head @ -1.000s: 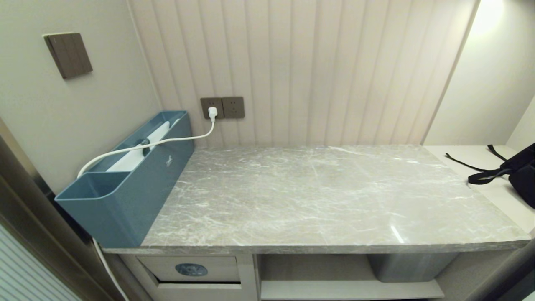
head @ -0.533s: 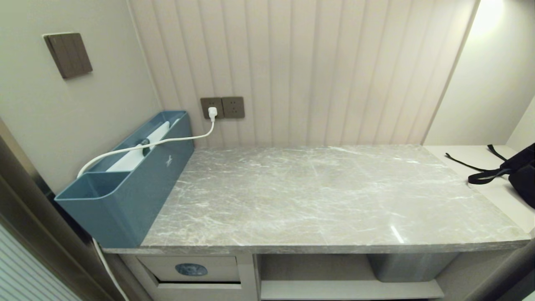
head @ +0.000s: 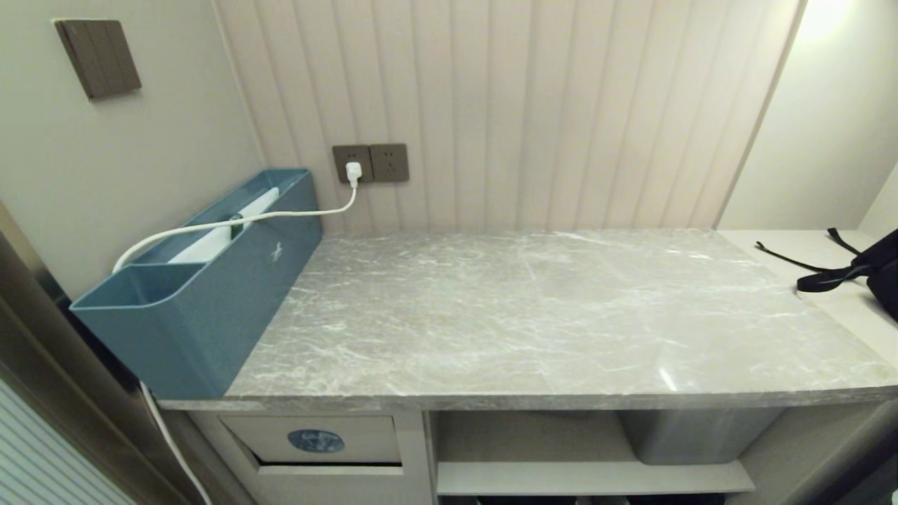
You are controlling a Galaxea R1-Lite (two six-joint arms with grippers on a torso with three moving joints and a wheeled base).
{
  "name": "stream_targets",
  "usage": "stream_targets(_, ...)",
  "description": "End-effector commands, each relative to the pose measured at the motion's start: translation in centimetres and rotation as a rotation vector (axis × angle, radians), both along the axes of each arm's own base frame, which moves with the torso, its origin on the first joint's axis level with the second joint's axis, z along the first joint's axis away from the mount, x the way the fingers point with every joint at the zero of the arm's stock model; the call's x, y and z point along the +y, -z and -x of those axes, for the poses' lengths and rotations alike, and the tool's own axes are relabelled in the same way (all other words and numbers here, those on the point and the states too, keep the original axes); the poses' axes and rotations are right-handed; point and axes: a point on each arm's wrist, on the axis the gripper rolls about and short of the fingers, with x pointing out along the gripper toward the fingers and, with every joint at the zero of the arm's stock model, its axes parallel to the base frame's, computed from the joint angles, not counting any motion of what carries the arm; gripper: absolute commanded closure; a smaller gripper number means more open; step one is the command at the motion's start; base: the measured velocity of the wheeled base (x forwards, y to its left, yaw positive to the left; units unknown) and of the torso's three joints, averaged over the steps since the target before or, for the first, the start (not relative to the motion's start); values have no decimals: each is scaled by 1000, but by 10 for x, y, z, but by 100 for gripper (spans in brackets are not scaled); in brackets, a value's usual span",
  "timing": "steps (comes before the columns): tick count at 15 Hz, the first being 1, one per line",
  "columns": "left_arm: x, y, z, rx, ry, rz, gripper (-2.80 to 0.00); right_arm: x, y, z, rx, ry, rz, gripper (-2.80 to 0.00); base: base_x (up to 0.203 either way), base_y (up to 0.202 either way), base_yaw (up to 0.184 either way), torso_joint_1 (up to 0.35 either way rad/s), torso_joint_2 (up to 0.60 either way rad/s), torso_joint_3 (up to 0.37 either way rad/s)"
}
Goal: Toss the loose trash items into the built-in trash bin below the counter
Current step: Put the garbage in the trash can
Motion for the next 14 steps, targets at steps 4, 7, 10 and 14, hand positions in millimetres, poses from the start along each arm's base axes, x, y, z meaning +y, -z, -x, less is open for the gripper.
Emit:
stream_targets(4,0,0,0,4,1,-6,0,0,0,0,3,0,0,0,0,0,0,-238,519,275)
stream_targets(7,0,0,0,3,-1,-1,0,0,0,0,2,0,-1,0,0,0,0,-251,554,296)
stream_targets(10,0,0,0,2,-1,31,0,0,1,0,3,6,-6,0,0,0,0,-238,536,296)
stream_targets(14,0,0,0,1,-9,58,0,-1,1,0,3,25,-26,0,0,0,0,-222,507,285)
